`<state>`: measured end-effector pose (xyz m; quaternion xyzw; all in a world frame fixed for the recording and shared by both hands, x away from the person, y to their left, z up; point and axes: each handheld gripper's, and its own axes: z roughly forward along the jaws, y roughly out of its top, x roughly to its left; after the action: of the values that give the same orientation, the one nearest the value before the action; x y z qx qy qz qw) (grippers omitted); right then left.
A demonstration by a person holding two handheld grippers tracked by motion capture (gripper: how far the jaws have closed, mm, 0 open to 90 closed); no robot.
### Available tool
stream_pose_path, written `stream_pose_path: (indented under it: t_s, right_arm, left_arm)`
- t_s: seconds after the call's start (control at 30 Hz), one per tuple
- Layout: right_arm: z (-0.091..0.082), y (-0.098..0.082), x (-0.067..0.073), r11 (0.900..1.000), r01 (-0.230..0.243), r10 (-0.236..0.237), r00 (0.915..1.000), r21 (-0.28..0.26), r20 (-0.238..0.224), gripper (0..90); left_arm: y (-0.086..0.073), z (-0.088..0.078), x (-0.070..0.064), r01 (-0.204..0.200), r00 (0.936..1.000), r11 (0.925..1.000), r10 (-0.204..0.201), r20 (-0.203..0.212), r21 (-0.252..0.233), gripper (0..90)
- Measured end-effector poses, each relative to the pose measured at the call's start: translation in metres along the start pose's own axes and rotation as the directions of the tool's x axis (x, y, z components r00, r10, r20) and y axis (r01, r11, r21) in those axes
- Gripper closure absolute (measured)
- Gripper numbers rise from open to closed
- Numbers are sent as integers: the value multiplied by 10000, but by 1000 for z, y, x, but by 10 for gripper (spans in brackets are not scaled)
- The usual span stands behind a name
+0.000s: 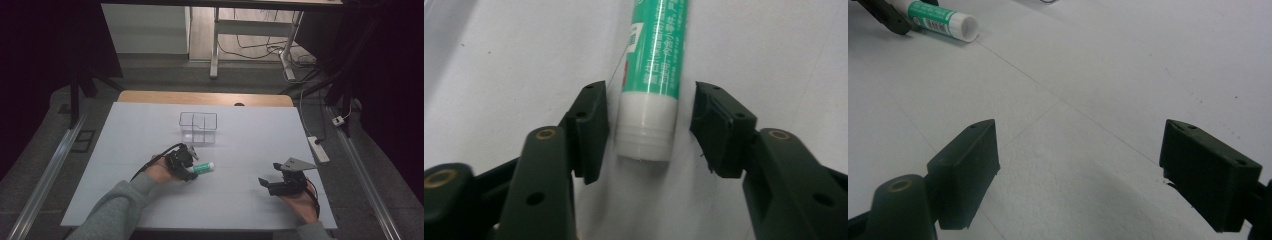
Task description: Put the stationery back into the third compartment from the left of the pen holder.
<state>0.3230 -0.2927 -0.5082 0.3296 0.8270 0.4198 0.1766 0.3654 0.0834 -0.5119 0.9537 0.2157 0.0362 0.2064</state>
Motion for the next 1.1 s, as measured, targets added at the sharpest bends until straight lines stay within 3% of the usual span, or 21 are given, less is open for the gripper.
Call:
stream_pose_path:
  t_s: [0.13,0.57,0.97,1.1]
  right_arm:
    - [-1,0,0,10000,45,-45,10000,89,20,152]
    - [-2,1,1,9999,51,-50,9999,-101,88,161]
    - [-2,1,2,9997,161,-159,9999,-193,61,161]
    - [-3,1,3,9996,210,-206,9996,-190,200,161]
  left_arm:
    - [1,-1,0,-196,9998,9998,196,87,34,633]
    - [-1,-5,0,-353,9994,9994,353,65,-16,644]
    - [-11,-31,4,69,9996,9960,-44,287,-892,644]
    - [-15,-39,2,39,9998,9938,-14,221,-1114,644]
